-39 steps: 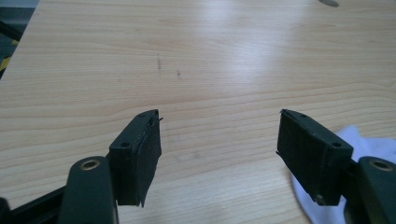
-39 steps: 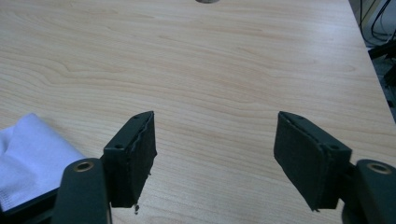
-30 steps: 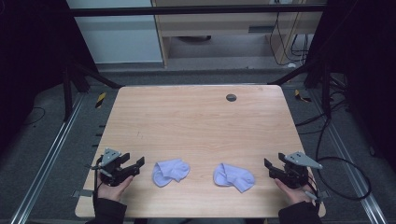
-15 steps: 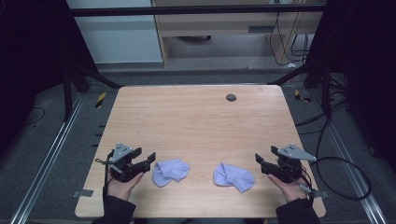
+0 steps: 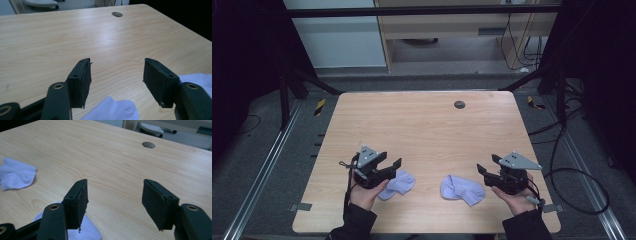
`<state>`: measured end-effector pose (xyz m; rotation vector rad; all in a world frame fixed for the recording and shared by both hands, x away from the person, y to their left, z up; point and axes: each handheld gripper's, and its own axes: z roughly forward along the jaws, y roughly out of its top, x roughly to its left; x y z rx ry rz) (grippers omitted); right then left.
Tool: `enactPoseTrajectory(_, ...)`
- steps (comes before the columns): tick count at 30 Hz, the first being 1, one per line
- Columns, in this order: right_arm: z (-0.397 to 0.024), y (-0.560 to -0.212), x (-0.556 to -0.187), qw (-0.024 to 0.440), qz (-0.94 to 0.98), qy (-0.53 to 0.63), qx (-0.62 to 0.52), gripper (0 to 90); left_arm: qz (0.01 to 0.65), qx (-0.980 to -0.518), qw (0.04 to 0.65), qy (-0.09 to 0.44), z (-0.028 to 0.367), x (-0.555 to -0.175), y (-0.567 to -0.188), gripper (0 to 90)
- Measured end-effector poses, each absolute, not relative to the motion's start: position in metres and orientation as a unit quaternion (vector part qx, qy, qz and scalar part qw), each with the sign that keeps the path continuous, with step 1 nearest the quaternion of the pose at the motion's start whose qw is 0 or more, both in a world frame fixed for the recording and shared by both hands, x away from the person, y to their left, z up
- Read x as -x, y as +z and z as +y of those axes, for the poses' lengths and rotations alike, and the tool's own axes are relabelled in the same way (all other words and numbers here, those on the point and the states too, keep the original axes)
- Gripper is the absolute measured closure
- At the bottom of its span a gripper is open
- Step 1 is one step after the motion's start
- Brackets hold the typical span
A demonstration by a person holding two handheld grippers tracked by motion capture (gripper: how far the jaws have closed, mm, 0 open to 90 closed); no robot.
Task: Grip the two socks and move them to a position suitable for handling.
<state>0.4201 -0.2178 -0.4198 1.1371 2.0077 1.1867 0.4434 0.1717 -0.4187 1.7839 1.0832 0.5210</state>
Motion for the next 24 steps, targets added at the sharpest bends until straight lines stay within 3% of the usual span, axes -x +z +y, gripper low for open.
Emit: enactPoseTrajectory(24,-0.212,-0.453,-0.400,0.220,0.798,0.403,-0.390,56.3,0.396,-0.785,0.440,0.184,0.089,-0.436,-0.442,51.5)
